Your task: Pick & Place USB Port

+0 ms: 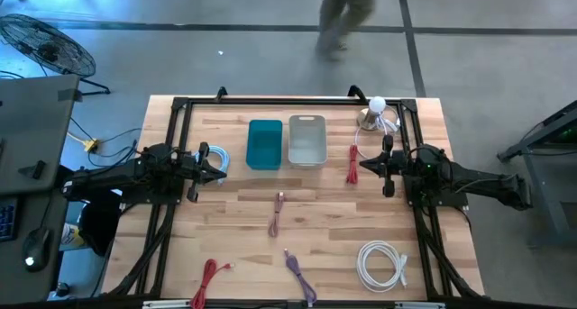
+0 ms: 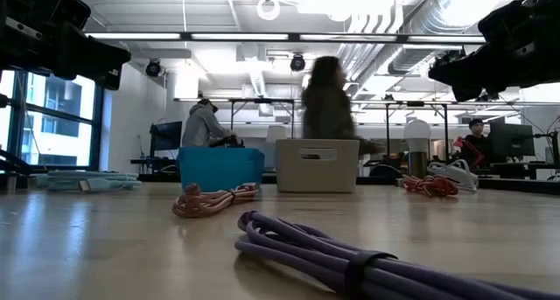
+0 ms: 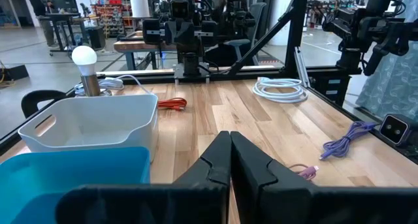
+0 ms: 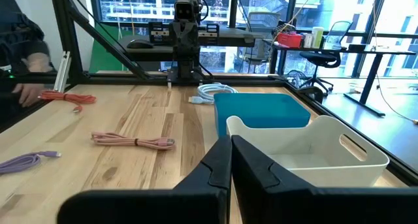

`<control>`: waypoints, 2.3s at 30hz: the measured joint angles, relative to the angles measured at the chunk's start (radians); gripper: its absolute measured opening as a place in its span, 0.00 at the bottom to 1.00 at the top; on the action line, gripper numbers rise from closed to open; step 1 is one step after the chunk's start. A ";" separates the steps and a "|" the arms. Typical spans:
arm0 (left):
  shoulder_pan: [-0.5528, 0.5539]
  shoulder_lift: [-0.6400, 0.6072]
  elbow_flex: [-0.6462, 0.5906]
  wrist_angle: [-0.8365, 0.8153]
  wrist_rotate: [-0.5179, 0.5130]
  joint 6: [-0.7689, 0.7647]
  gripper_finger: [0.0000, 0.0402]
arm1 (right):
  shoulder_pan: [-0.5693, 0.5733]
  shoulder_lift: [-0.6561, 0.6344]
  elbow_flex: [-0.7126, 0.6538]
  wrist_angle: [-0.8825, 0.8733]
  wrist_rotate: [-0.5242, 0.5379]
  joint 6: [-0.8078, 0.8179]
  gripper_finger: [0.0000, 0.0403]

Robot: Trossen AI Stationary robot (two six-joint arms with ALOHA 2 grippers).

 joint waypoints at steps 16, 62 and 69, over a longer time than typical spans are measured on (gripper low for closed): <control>0.000 0.000 0.000 0.000 0.000 0.000 0.00 | 0.000 0.000 0.000 0.000 0.000 0.000 0.01; 0.000 0.000 -0.003 0.036 -0.017 0.106 0.00 | 0.000 0.000 0.000 0.004 -0.003 0.091 0.01; 0.000 0.000 -0.006 0.058 -0.049 0.301 0.00 | 0.000 0.000 0.000 0.000 0.003 0.090 0.01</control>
